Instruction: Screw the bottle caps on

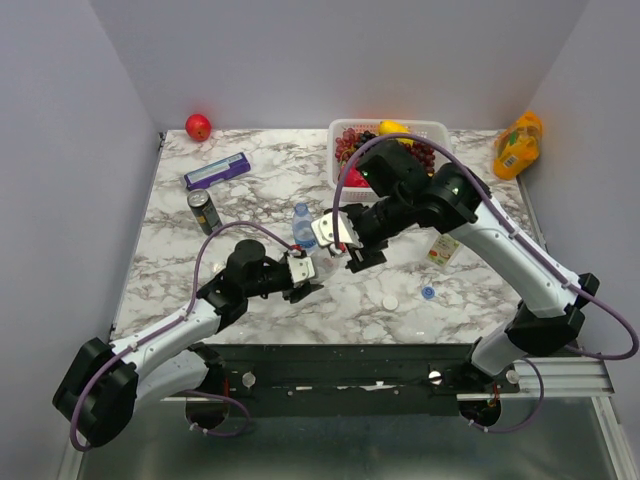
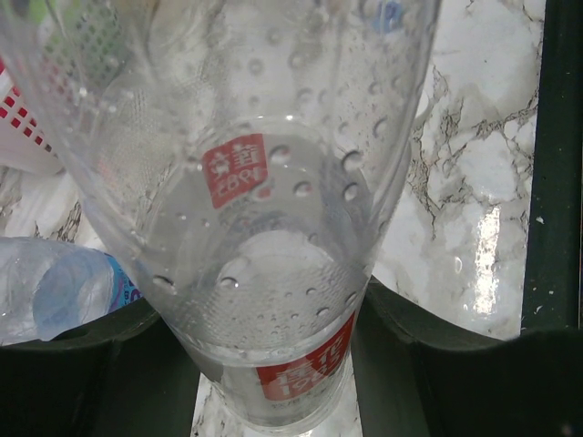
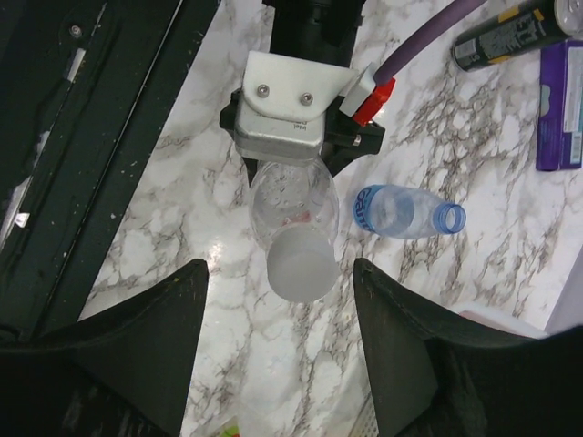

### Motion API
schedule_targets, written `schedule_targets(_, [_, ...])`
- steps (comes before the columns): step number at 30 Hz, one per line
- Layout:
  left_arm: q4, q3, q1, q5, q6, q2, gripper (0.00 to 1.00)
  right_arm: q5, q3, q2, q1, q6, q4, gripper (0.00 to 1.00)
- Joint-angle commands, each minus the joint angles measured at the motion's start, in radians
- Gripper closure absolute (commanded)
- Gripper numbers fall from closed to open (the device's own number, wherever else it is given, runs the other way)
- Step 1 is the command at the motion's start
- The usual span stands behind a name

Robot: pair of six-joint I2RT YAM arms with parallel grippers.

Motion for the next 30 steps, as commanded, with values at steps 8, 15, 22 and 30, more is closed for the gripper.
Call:
schedule_targets(8, [0.011,0.018,-0.001,0.023,0.037,-0.021,1.0,-0.039,0.046,0.053,-0.005,-0.063,-0.098,0.36])
schedule_targets(15, [0.034,0.009,-0.001,0.006,0.027,-0.023,1.0,-0.025,0.057,0.067,-0.004,-0.056,-0.128,0.44])
schedule_targets(22, [0.066,0.005,-0.001,-0.029,-0.01,-0.02,1.0,0.007,0.043,0.065,-0.005,-0.045,-0.145,0.46])
schedule_targets(30, [0.09,0.002,-0.001,-0.037,-0.027,-0.012,1.0,0.019,0.024,0.059,-0.004,0.006,-0.152,0.56])
